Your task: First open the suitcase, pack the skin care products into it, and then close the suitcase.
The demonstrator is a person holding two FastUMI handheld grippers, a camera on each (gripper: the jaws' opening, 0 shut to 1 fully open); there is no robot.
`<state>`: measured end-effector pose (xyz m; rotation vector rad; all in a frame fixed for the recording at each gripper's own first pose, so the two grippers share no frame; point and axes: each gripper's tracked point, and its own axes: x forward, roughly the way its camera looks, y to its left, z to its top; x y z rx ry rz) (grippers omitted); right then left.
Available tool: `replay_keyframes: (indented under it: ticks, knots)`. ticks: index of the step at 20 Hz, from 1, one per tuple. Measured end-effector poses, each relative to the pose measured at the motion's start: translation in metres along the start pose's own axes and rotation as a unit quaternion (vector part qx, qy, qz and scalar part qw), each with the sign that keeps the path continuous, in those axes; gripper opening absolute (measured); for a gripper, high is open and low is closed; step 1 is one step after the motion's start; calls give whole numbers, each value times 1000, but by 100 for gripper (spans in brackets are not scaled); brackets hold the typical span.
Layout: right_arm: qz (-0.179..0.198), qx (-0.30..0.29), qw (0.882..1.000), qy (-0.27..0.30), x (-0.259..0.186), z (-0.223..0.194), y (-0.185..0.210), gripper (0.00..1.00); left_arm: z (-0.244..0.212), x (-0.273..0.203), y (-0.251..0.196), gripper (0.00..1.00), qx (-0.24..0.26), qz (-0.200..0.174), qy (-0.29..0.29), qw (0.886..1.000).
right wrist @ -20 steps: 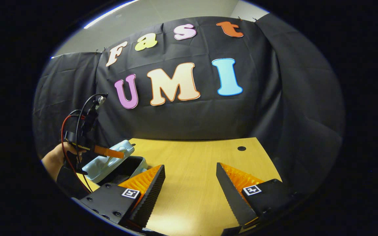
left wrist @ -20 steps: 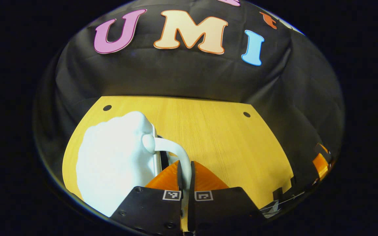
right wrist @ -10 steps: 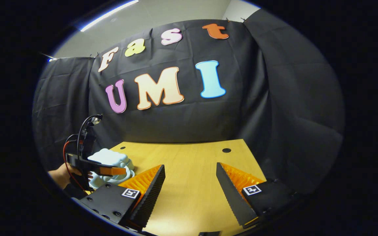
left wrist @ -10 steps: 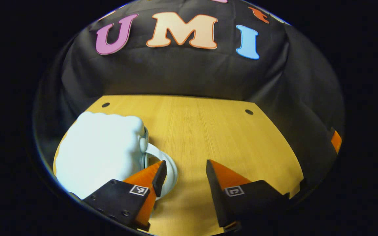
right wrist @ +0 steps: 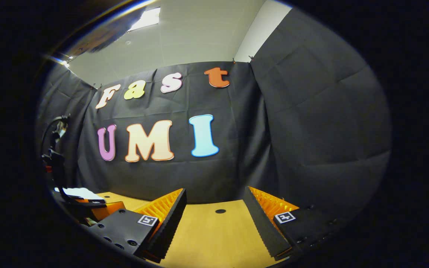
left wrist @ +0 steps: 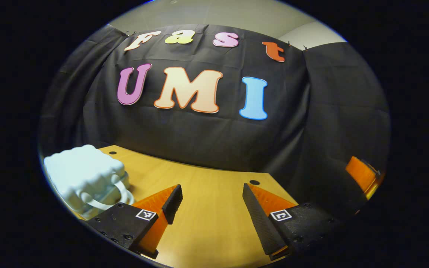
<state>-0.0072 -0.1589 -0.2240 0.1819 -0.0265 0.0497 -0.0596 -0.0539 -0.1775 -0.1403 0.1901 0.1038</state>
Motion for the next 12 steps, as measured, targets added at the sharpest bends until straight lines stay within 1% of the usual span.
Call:
replay_keyframes:
  ticks: [3,6,8,12]
  knots:
    - [-13,11,1000,6,10,-21,-28,97,-27,20,-43,95,-14,-9,-13,1000]
    - [-37,-8,999,-7,25,-37,-66,98,-61,41,-71,95,-10,-5,-8,1000]
    - [-41,-8,999,1,31,-51,-77,98,-83,52,-85,95,-3,-7,10,1000]
    - [-48,-1,999,17,43,-73,-95,98,-96,60,-105,95,16,-7,8,1000]
